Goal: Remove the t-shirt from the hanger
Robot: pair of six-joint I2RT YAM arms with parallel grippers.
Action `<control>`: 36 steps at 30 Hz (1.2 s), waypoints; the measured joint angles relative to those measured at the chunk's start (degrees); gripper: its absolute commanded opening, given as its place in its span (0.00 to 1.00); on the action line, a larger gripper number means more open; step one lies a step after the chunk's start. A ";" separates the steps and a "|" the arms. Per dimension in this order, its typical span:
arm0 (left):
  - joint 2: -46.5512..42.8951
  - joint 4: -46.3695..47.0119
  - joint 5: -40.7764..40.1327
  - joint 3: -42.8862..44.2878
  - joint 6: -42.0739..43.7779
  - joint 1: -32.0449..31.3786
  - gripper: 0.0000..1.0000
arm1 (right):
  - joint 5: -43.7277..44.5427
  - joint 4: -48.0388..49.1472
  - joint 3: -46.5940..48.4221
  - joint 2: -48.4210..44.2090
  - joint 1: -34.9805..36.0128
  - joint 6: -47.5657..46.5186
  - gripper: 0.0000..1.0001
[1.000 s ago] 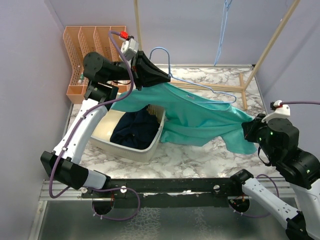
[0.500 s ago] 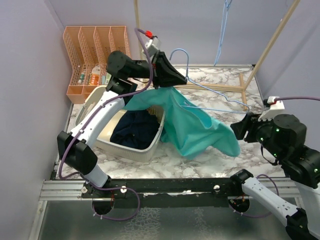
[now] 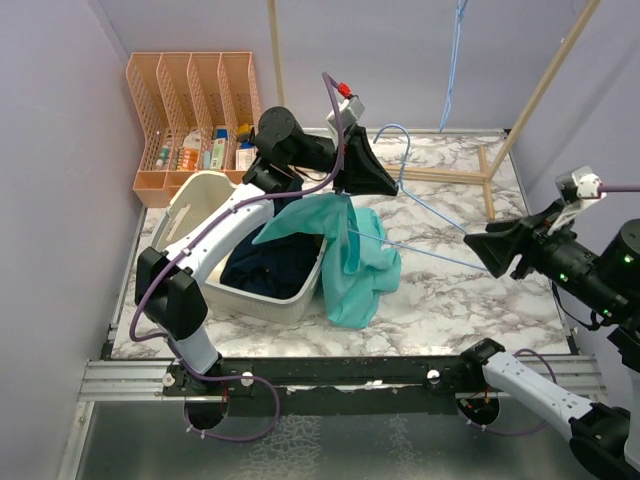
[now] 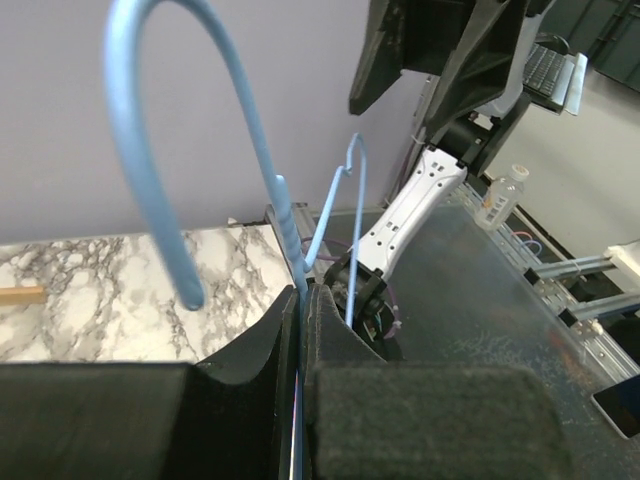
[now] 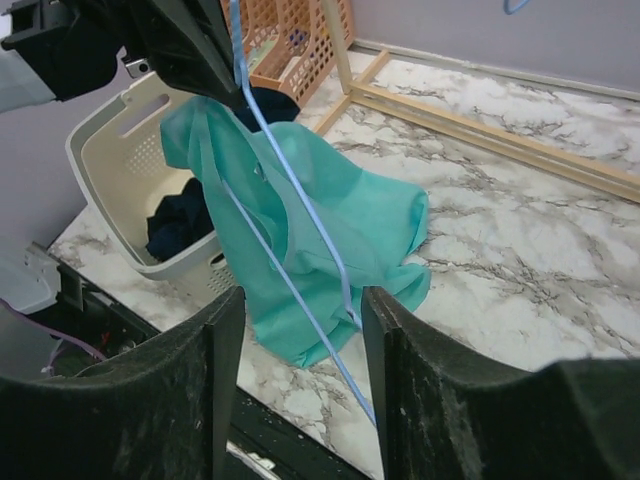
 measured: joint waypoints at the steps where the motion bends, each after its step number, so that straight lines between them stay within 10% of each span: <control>1: 0.00 -0.33 0.15 0.00 0.24 -0.35 0.00 | -0.74 0.24 -0.35 0.68 0.00 -0.46 0.53; 8: 0.00 -1.90 0.66 0.07 1.51 -1.42 0.00 | -3.43 1.05 -4.90 2.97 0.00 -2.80 0.56; 15: 0.00 -2.38 0.70 0.07 1.84 -1.97 0.00 | -5.75 2.08 -9.03 3.32 0.00 -4.55 0.03; 18: 0.00 -2.45 0.61 0.07 2.10 -2.08 0.01 | -7.04 2.34 -9.46 3.04 0.00 -4.94 0.01; 23: -0.04 -3.56 0.28 0.11 3.48 -2.21 0.59 | -7.54 2.49 -9.57 2.01 0.26 -4.87 0.01; 36: -11.56 -20.92 -16.48 -3.76 17.79 1.60 0.94 | 2.73 2.51 -5.88 -1.84 0.26 -2.34 0.01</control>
